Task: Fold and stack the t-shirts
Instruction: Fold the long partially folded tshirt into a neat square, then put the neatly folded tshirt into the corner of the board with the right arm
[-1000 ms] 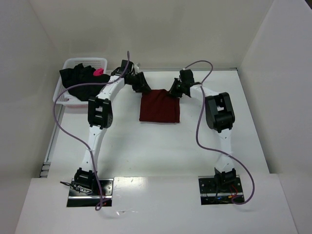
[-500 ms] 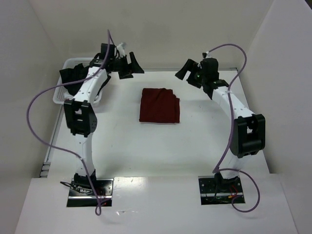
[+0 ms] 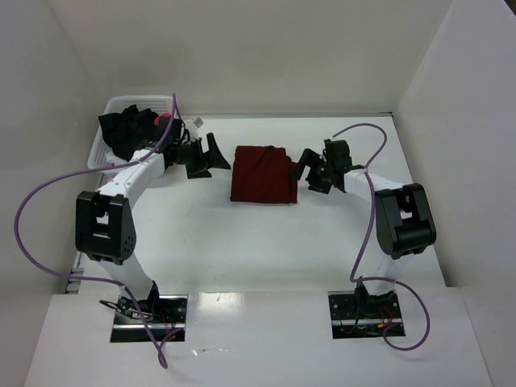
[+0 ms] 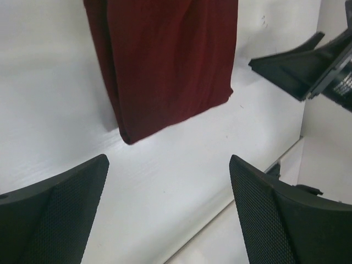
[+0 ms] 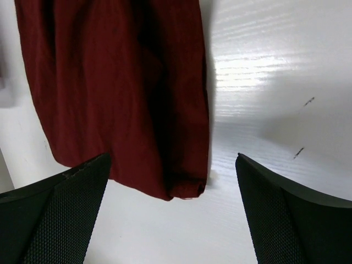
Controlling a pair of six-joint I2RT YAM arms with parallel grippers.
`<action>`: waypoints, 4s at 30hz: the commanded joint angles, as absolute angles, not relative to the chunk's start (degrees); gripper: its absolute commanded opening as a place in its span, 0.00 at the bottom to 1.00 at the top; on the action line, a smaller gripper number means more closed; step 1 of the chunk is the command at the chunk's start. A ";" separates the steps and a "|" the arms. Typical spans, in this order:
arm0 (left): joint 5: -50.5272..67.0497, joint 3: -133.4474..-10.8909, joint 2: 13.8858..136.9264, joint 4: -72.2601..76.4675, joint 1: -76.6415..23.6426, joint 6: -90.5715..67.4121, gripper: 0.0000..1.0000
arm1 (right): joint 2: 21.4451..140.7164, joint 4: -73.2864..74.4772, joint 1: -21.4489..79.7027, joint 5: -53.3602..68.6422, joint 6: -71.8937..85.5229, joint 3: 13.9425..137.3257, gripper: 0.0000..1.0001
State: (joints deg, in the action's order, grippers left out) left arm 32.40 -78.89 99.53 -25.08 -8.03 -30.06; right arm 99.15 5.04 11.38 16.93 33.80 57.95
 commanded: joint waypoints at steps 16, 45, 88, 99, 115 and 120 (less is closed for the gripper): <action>33.75 -73.21 88.95 -22.68 -8.09 -27.95 0.99 | 110.91 1.93 16.00 12.31 32.08 69.69 0.99; 34.80 -75.32 91.75 -24.26 -6.51 -27.33 0.99 | 124.27 11.51 15.13 6.33 29.89 85.33 0.00; 41.40 -94.66 111.88 -33.84 -3.87 -20.48 0.99 | 147.13 48.52 -11.95 -32.35 12.92 145.55 0.09; 41.92 -94.66 110.22 -33.84 -3.87 -19.95 0.99 | 133.12 29.78 -11.95 -14.17 18.54 119.27 1.00; 41.92 -87.63 101.26 -33.22 -3.87 -19.42 0.99 | 111.11 11.26 -11.43 -8.26 27.95 86.15 1.00; 41.92 -87.01 98.18 -33.83 -3.87 -18.81 0.99 | 97.68 8.53 -10.20 -9.31 29.18 76.04 1.00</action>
